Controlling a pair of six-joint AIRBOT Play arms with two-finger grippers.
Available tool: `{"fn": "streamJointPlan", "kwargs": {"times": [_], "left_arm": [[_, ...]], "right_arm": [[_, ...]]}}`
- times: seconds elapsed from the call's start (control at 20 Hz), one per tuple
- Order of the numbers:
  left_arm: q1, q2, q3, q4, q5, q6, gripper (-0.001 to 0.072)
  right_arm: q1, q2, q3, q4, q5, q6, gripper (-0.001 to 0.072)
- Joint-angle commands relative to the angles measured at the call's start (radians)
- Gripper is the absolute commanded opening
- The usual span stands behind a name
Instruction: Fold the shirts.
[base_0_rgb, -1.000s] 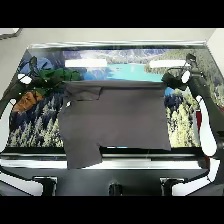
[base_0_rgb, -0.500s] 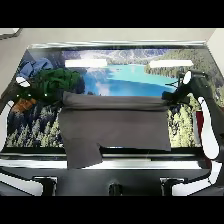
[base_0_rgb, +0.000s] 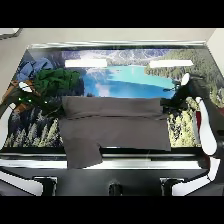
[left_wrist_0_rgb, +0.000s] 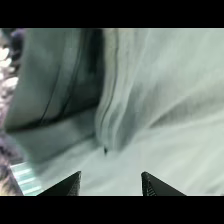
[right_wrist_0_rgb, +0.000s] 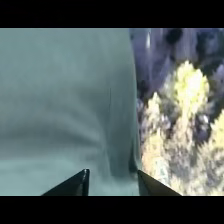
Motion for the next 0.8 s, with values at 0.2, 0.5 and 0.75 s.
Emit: {"fn": "streamJointPlan", "kwargs": {"times": [0.2,0.5,0.75], "left_arm": [[0.089,0.305,-0.440,-0.002,0.050,0.016,0.0473],[0.089,0.491,-0.892,-0.109,0.218,0.163,0.0467],[0.086,0.492,-0.920,-0.155,0.299,0.172,0.0376]], "right_arm": [[-0.199,0.196,-0.132,0.044,0.185,-0.011,0.0507],[-0.203,0.277,-0.271,0.041,0.154,-0.021,0.0507],[-0.203,0.327,-0.341,0.026,0.122,-0.039,0.0507]]}}
